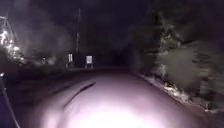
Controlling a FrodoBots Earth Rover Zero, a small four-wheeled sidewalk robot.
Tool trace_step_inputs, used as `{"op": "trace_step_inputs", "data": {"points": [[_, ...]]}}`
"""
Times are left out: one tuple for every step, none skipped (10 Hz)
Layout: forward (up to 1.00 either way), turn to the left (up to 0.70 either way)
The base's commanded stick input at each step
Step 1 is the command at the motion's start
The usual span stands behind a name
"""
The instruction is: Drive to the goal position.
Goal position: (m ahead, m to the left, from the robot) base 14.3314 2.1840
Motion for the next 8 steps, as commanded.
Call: {"op": "trace_step_inputs", "data": {"points": [[0.5,0.0],[0.5,0.0],[0.5,0.0],[0.5,0.0],[0.5,0.0],[0.5,0.0],[0.5,0.0],[0.5,0.0]]}}
